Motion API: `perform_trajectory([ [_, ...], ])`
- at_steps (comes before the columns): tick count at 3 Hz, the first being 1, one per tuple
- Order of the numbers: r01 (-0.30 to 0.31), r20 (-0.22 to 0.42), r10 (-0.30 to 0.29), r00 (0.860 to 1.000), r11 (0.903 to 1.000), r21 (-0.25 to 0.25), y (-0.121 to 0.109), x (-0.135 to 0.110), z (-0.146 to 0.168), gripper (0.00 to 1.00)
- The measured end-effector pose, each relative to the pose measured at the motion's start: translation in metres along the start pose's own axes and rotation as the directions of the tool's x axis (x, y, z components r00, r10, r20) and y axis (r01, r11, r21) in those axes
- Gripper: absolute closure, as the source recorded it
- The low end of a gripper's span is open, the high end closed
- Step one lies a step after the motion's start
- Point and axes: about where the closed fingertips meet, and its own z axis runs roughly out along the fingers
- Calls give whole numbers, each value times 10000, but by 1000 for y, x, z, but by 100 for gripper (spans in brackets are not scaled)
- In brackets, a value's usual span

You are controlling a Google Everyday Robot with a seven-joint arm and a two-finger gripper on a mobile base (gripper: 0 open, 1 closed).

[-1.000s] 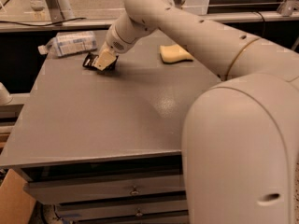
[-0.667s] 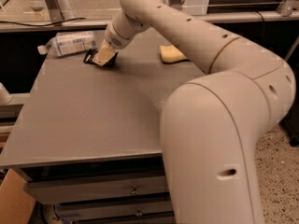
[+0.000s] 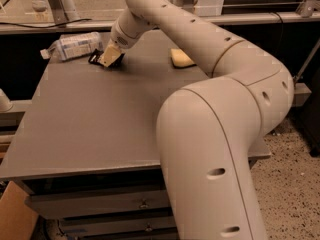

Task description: Move rxbar chocolate near blue plastic bottle

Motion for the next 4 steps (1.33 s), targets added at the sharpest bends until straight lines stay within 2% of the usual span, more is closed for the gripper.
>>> perform_trajectory([
  [1,0,0,0,10000,10000,1,0,0,0,100],
  [2,0,0,0,10000,10000,1,0,0,0,81],
  [4,-1,0,1,10000,10000,1,0,0,0,36],
])
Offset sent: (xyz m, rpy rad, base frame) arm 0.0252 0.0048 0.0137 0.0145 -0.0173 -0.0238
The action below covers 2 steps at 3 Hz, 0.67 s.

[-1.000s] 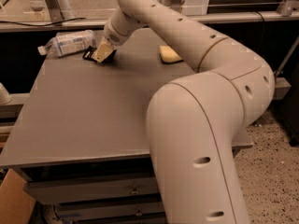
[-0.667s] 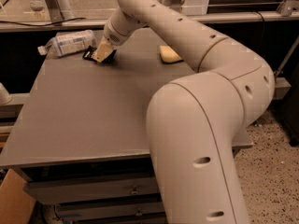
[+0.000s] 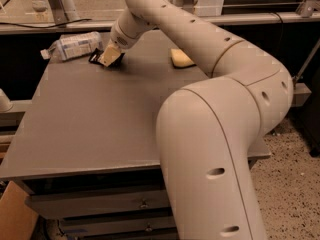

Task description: Move rxbar chocolate near blue plastic bottle

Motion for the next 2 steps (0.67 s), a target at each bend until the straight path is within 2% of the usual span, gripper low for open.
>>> perform_trajectory([
  [1,0,0,0,10000,10000,0,0,0,0,12],
  [2,-49,124,48,9999,10000,35,-6,-3,2,0],
])
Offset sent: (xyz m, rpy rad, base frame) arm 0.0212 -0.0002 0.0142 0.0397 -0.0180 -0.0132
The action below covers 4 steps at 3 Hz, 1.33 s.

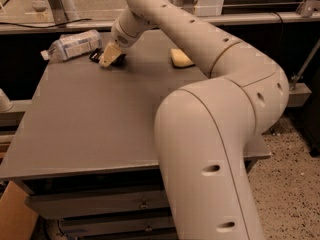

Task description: Move rxbar chocolate near blue plastic bottle

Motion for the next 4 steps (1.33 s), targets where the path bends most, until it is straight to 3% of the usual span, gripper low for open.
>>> perform_trajectory([
  [1,-251,663,254,9975,9997,-59,-3,-2,-7,0],
  [2,-641,1638,664,9843,9978,-193,0,2,-29,0],
  [4,-930,3144,919,9448,9956,-117,25,17,-98,0],
])
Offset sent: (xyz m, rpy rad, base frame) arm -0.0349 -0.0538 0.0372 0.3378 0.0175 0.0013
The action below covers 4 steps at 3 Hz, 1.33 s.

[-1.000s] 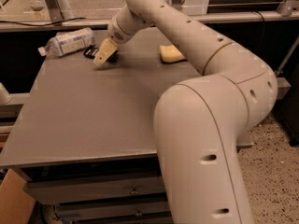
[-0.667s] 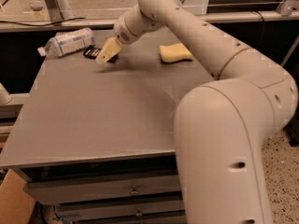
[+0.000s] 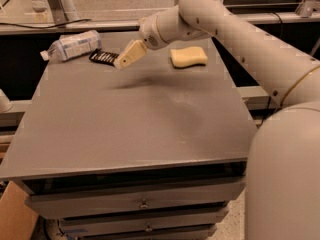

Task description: Move rxbar chocolate near blue plastic bottle

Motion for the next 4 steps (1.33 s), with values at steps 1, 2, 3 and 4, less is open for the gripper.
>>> perform_trajectory([
  [1,-103,389,92,9992,9996,267,13,4,-37,0],
  [2,-395,856,359,9957,9984,407,35,13,-69,0],
  [3,-795,1149,760,9905,9965,264,67,27,-87,0],
  [4,-892,1125,862,9899,9958,214,72,32,-89,0],
])
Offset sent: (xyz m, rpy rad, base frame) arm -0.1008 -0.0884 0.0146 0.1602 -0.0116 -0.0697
